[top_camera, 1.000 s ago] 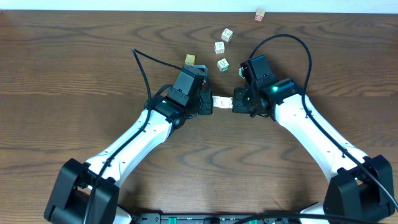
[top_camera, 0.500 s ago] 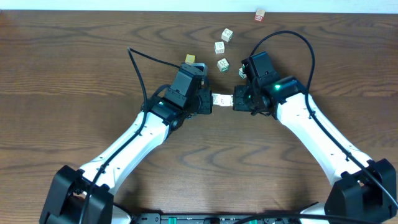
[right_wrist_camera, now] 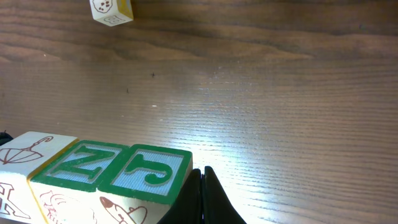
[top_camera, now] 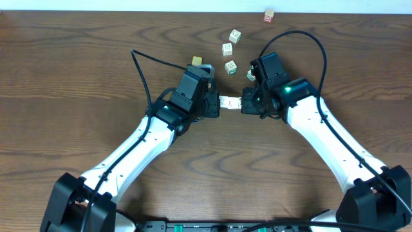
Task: Lift 3 blocks
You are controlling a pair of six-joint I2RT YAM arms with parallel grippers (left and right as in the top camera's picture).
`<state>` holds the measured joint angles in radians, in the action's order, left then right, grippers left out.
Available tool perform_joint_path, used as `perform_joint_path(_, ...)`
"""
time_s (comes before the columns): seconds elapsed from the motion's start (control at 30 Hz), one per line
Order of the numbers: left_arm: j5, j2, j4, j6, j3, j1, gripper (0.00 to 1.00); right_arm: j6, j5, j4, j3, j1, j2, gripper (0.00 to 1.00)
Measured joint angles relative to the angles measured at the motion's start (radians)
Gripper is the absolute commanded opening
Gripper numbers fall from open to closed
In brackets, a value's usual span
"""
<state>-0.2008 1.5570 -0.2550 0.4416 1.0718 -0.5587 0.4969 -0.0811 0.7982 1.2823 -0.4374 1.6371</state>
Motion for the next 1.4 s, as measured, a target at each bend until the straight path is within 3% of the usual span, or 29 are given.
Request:
perform_joint_path(0.4, -0.006, -0.038, 0.000, 0.000, 0.000, 0.000, 0.07, -0.012, 0.005, 0.089, 0.077, 0.000, 0.000, 0.01)
perform_joint_path(1.4, -0.035, -0.132, -0.002, 0.000, 0.000, 0.000, 0.07, -0.031, 0.023, 0.114, 0.085, -0.013, -0.141, 0.01)
